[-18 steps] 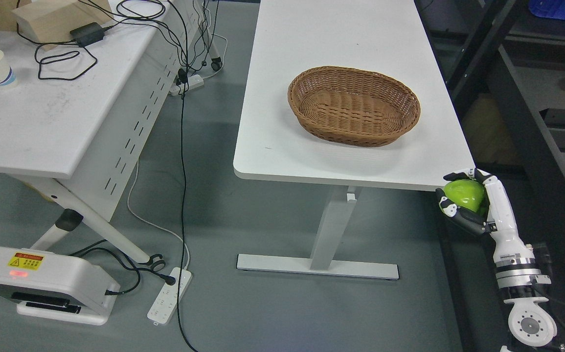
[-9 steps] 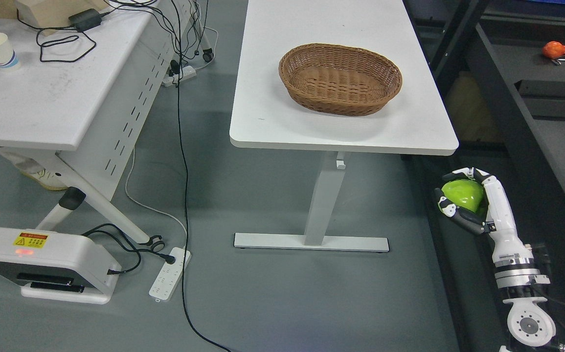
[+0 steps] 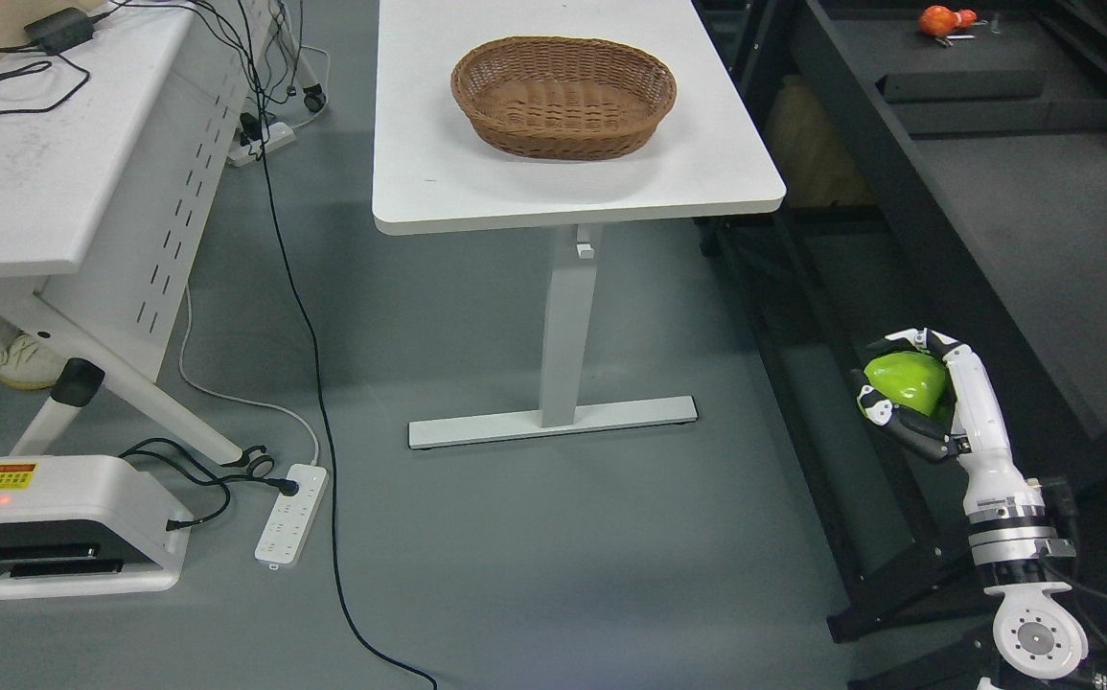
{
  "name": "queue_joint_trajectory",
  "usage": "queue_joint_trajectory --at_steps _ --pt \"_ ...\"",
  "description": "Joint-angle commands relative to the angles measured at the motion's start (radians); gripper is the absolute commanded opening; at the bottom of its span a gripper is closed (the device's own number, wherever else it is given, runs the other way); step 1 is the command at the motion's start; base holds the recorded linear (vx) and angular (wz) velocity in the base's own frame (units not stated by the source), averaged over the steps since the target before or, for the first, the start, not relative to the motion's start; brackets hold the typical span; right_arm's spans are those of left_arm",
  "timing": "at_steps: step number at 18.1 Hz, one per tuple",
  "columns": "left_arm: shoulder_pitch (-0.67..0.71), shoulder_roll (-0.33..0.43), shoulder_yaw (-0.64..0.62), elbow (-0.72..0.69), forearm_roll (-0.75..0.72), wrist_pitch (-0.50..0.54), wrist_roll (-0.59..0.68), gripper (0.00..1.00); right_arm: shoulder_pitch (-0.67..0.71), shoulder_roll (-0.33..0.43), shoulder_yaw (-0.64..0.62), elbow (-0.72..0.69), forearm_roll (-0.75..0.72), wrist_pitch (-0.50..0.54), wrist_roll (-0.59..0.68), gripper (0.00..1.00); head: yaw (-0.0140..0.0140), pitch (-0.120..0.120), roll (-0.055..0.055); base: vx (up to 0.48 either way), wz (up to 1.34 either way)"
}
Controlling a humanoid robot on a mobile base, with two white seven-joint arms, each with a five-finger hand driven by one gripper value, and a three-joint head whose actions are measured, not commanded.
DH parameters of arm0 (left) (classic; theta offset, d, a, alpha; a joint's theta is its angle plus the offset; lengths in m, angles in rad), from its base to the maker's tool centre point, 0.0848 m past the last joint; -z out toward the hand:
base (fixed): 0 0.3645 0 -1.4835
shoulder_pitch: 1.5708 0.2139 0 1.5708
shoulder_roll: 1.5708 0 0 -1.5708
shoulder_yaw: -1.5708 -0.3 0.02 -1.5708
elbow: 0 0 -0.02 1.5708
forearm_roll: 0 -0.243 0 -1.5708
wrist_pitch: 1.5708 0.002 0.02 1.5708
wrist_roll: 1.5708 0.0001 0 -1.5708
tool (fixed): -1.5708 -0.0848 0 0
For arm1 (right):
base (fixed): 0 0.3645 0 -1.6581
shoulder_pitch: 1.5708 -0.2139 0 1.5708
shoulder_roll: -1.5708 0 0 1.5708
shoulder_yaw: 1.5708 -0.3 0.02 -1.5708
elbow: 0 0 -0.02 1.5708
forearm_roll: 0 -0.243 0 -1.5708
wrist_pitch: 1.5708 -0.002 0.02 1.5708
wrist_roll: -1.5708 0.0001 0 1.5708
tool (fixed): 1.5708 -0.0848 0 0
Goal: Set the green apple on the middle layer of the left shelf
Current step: 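Hold the green apple in the right hand while driving to the shelf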
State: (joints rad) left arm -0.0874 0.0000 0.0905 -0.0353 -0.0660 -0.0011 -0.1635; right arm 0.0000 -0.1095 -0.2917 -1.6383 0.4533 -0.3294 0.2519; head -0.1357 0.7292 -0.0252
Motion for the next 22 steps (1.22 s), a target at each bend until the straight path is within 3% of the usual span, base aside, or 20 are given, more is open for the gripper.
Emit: queue_joint_trajectory --at_steps 1,22 --pt "0.0 0.017 0.0 0.0 0.0 0.0 0.001 1.0 -0.003 0.001 0.0 0.0 0.001 0.0 0.0 0.05 0.0 0.0 0.0 -0.193 -0.37" --pt "0.0 0.017 0.0 0.0 0.0 0.0 0.001 1.0 0.005 0.001 0.0 0.0 0.001 0.0 0.0 0.05 0.0 0.0 0.0 -0.139 -0.51"
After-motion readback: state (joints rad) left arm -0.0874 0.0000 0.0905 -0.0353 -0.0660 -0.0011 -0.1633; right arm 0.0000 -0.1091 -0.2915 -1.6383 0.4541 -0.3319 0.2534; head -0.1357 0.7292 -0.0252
